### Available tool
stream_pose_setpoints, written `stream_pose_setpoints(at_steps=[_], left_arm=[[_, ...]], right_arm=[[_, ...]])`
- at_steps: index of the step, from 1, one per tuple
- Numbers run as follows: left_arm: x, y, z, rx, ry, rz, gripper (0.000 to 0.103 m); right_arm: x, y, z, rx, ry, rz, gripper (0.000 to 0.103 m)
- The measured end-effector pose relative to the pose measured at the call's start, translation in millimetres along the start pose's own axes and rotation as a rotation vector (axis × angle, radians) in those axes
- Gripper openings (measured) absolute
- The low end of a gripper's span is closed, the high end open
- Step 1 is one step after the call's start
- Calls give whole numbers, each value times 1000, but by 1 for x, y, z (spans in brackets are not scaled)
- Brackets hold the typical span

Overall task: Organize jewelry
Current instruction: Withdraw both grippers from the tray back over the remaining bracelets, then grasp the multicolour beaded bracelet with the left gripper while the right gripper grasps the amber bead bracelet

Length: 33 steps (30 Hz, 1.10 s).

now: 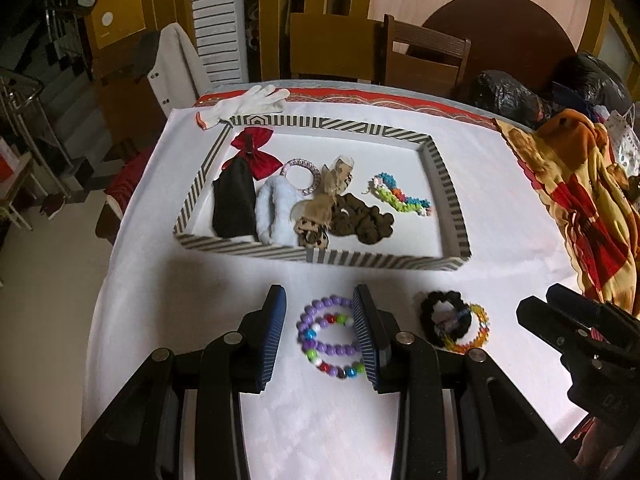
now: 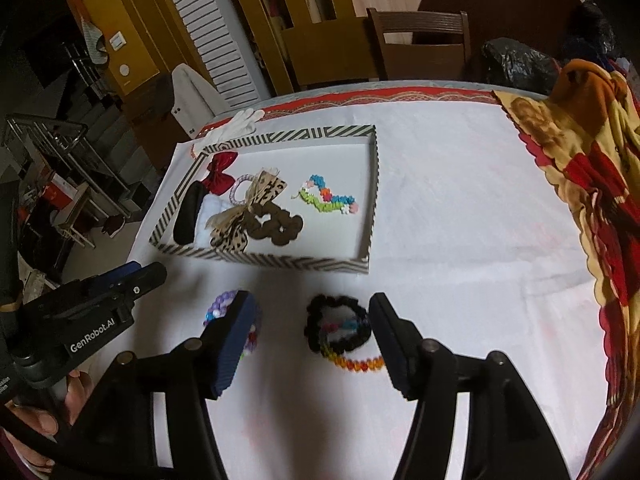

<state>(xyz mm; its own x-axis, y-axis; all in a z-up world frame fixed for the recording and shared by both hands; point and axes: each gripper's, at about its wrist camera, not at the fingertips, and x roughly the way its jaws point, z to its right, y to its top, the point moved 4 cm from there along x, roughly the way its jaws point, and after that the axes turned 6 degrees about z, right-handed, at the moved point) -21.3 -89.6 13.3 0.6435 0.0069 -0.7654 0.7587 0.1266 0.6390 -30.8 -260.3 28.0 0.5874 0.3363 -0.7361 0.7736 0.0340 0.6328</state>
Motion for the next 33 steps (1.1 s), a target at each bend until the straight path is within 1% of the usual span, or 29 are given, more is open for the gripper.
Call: stream_pose_setpoints(at_steps=[9,16,19,33], left_arm=[[-19,-23,12,4,17,11,26],[-26,-30,17,0,29,22,26],[-29,-33,20,6,40,31,26],[-26,-37,21,12,62,25,26]], right_arm=[[-21,-18,7,-25,5,-2,64],[-32,-26,10,-45,8,1,64],[-34,-28,13,-46,8,-2,65],[-30,-31,19,-53,13,-20,66]])
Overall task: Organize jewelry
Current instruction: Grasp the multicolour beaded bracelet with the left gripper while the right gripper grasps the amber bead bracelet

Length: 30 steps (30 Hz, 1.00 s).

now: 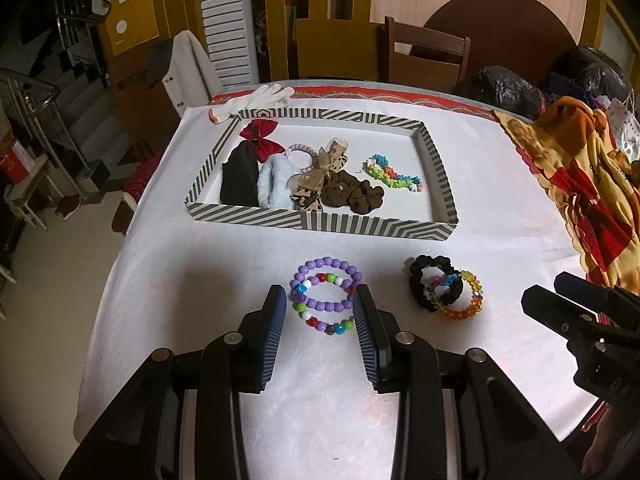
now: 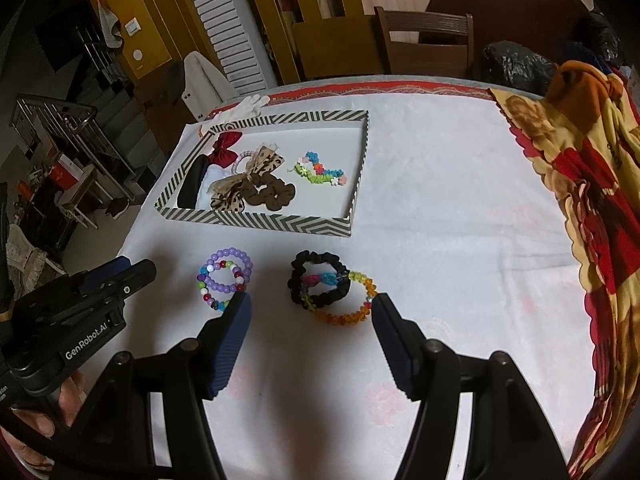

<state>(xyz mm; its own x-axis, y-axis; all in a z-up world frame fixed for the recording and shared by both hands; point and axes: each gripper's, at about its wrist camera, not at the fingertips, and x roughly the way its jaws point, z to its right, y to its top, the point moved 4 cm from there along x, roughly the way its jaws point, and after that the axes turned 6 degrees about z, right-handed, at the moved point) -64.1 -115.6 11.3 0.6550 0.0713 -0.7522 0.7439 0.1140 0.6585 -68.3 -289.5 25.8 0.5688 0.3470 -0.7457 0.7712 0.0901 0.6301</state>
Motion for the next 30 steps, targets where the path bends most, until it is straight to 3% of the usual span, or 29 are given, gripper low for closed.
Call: stream_pose_setpoints(at_steps=[30], left_arm=[[17,-4,-15,1,12,-47,26]], right_arm=[[18,-2,1,16,-7,-33,67]])
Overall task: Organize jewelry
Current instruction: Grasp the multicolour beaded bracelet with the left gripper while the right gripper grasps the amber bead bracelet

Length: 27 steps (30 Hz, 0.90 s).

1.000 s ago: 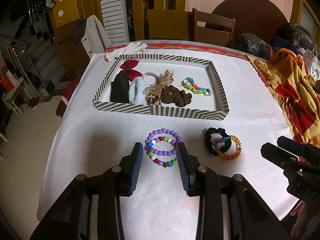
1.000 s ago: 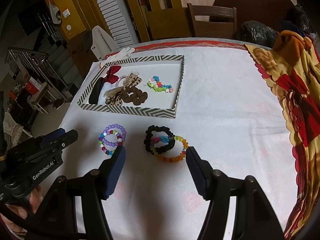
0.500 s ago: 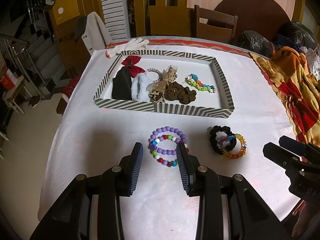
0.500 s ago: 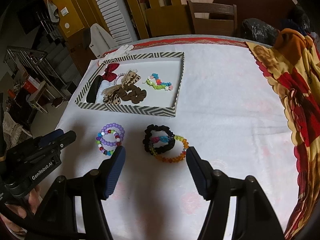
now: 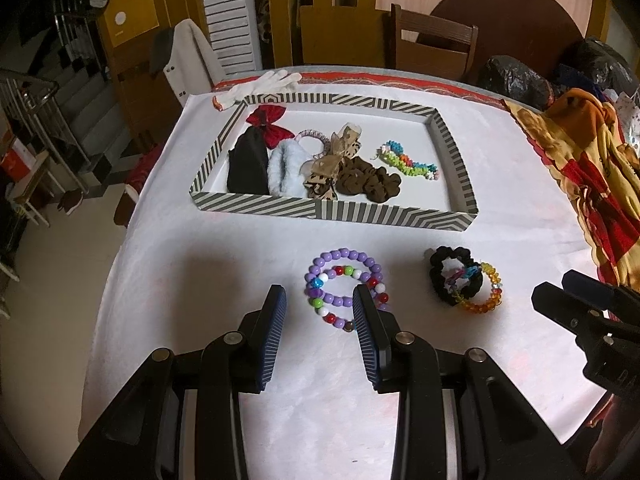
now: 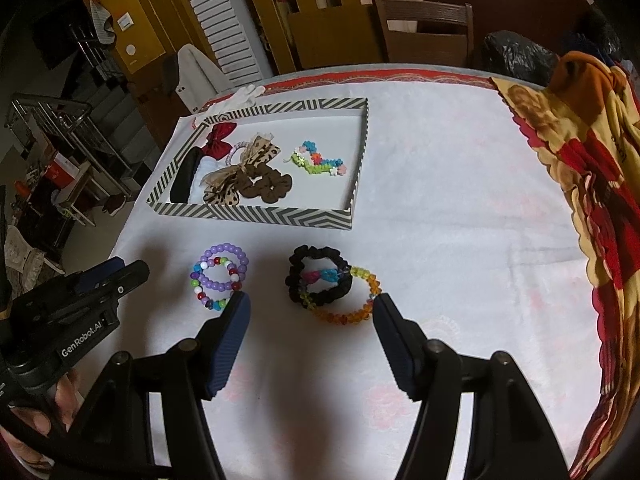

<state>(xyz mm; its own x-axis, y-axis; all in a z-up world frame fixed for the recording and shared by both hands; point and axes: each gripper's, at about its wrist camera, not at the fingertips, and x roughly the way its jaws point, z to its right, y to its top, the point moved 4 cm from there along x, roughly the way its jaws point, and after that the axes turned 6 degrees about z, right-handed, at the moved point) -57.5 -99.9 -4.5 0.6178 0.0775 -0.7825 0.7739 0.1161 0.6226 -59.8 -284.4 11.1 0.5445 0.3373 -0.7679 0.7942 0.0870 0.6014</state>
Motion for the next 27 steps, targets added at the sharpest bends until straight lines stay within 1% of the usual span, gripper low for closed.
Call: stream_pose_setpoints(at_steps=[3,10,14,18,21,24,27], left_arm=[[7,-3,-11,-33,-24,-38,26],[21,-19,-46,-97,-36,-106,26],[32,-24,-58,-138,-77,-156,26],[42,-24,-56,-163,-136,-194,26],[50,-24,-47,-149,-173,-212,26],[60,-23,-38,-139,-209,-229,26],[71,-22,-34,-138,-222,-248,26]], right_arm=[[4,-1,1,3,0,-9,67],[21,-16,9,-9,-26,-58,67],[33,-23,21,34,-27,-77,67],[41,-22,24,54,-12,-75,67],[45,-22,20,52,11,-74,67],[50,-24,16,41,15,-77,65],[56,-27,18,53,9,-76,54]])
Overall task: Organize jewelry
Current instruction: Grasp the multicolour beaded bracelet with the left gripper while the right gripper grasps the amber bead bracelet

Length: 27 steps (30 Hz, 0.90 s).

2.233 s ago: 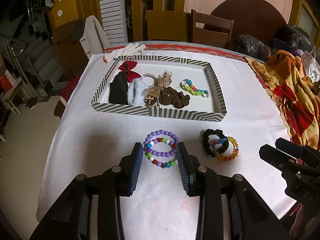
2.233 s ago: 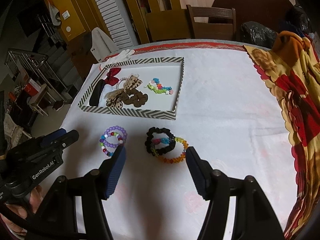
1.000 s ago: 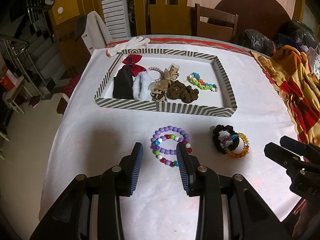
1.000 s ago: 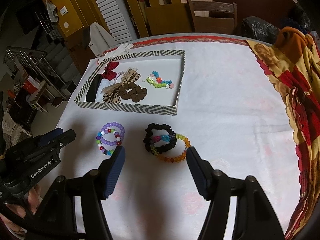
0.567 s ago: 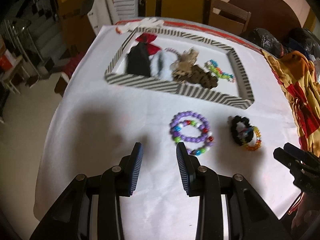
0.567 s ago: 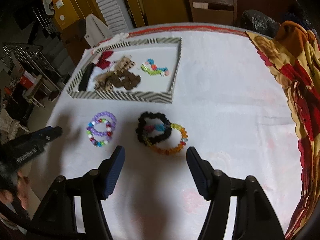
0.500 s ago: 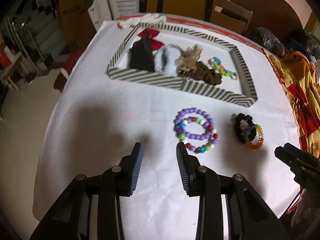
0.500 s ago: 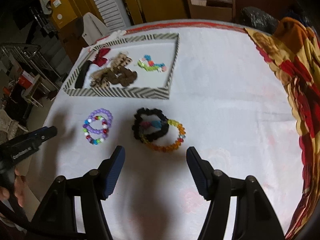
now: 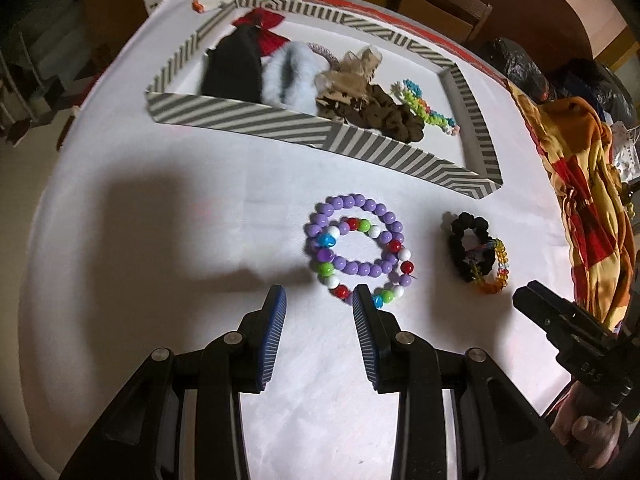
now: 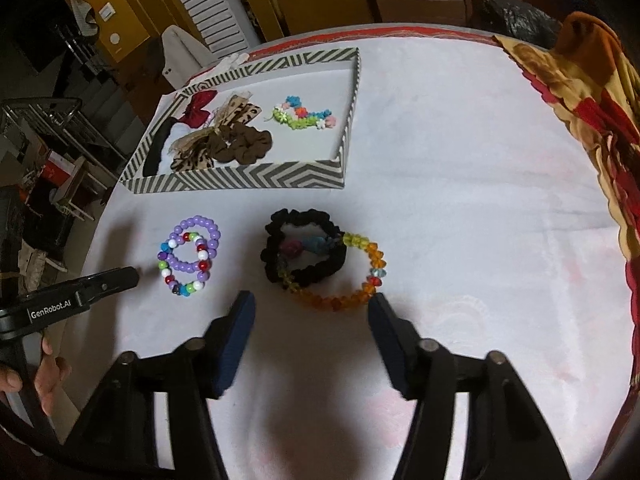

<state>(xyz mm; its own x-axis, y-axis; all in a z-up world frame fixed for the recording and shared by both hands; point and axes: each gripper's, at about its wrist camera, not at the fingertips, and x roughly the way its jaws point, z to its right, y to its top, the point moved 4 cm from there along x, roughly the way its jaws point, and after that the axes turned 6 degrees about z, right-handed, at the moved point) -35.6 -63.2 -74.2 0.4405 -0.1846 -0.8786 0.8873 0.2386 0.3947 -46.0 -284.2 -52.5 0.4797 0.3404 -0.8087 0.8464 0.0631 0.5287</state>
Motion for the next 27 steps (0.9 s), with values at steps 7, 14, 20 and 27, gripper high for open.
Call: stream_pose_setpoints(at_steps=[7,14,20,27], left_arm=[[18,4,3,28,2,-30,26],[25,7,7,62,-7,-33,26],[27,11,7,66,-23,-30,26],[26,10,2,52,-39,-41,26]], right_arm=[[14,3,11,68,-13,4,45],[22,14,0,63,10,7,45],[27,16,-1,49,-19,8,45],[32,21,33,51,-131,-5,45]])
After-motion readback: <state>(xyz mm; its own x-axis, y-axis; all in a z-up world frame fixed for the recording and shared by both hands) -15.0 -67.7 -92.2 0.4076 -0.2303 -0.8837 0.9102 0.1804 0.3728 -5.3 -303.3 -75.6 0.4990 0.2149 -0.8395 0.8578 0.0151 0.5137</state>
